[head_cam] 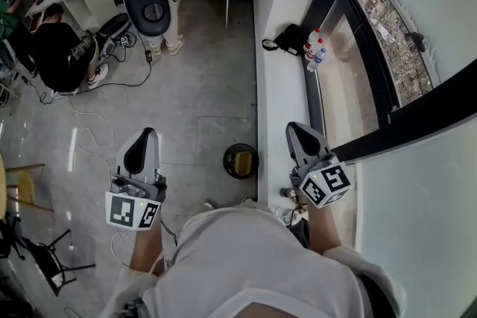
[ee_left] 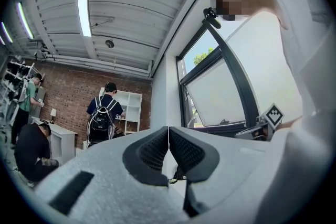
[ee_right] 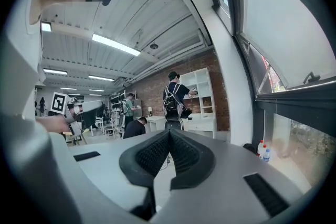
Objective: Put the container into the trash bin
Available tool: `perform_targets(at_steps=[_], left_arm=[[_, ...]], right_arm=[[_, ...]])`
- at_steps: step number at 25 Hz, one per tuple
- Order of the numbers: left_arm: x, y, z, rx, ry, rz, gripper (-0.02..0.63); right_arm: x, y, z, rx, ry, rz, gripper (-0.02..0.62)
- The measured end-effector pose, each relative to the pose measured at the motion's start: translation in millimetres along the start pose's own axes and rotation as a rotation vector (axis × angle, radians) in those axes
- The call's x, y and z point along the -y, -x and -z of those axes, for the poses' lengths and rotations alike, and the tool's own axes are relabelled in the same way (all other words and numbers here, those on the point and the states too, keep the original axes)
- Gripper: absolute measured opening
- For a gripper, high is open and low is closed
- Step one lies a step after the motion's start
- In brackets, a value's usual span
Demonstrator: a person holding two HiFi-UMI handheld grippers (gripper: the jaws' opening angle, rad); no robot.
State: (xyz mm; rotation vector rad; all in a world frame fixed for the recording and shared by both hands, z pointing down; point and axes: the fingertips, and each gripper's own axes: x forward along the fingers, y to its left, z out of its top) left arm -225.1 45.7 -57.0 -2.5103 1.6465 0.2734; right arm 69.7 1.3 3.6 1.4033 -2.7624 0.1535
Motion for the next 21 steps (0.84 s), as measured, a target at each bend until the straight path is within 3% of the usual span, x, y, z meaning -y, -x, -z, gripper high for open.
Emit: perform_targets(at_steps=[21], left_arm=[[-3, -12, 6, 0.027, 0.021, -0.009, 0.018]], right_arm=[[4, -13, -6, 0.022, 0.028, -0.014, 0.000]])
